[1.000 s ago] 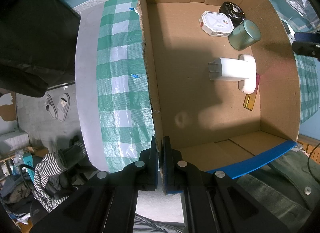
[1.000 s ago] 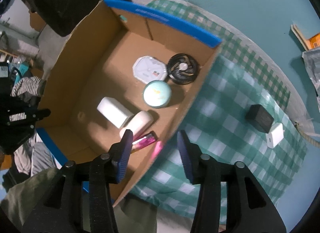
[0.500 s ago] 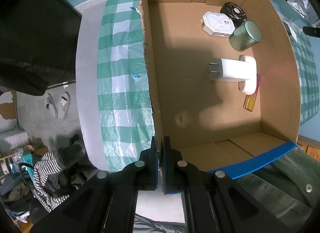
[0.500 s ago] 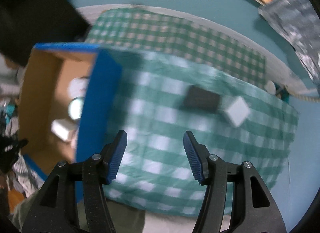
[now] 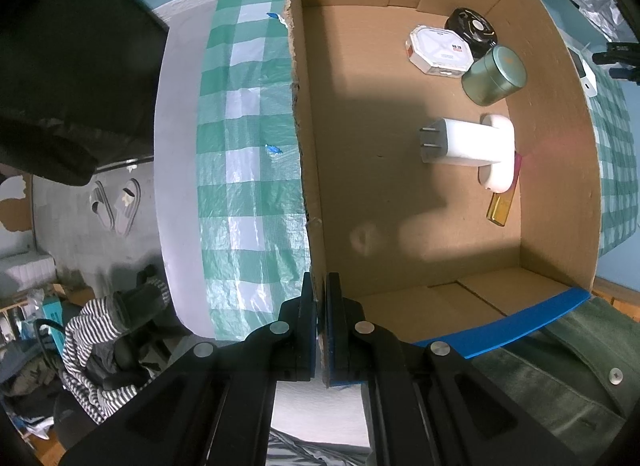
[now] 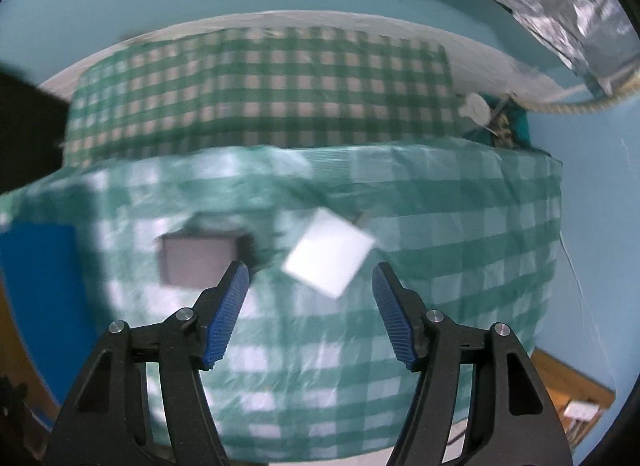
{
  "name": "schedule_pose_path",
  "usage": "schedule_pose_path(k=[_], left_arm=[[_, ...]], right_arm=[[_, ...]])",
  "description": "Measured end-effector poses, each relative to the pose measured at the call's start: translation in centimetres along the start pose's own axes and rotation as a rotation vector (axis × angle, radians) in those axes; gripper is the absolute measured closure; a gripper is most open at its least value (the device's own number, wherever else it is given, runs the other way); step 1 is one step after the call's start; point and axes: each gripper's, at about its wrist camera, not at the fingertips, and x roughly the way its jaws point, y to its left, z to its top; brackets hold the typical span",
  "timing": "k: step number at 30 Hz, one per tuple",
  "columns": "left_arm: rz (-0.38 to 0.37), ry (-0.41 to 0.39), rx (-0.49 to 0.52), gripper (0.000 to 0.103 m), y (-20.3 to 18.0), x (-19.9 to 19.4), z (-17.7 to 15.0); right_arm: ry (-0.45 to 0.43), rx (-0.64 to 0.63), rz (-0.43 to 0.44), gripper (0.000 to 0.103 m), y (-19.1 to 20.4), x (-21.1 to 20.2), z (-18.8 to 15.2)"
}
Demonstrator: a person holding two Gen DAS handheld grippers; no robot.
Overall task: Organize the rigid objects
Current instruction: 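Move the right gripper back to the white charger on the cloth and grasp it, then lift the white charger with the right gripper and carry it over the box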
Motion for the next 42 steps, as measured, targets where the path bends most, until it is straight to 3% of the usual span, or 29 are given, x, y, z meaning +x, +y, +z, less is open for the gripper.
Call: schedule_pose_path(k=[8,12,16,21,42], left_arm=[[0.001,0.002,-0.010,0.100,0.1,0.0,0.0],[0.001,0.006,-0.013,0.099,0.1,0.1,0.0],[0.002,0.005,-0.013,0.099,0.1,0.1,-0.1],[0.000,0.005,-0.014,0.099,0.0,0.1,-0.1],[0.003,0.003,0.015,0.099,-0.1,0.2,0.1]], right_arm=[[0.031,0.140,0.030,0.038,-2.7,3.4,1.5],[0.038,0.168,0.067,0.038,-3.0,4.3,1.9],[0.053,0.178,0.048,0.039,-2.9,5.2,2.0],[0.079,0.178,0.075,0.050,-2.8,5.8,1.7],[0.078,0.146,0.129,0.054,-1.6,5.4,-4.2]])
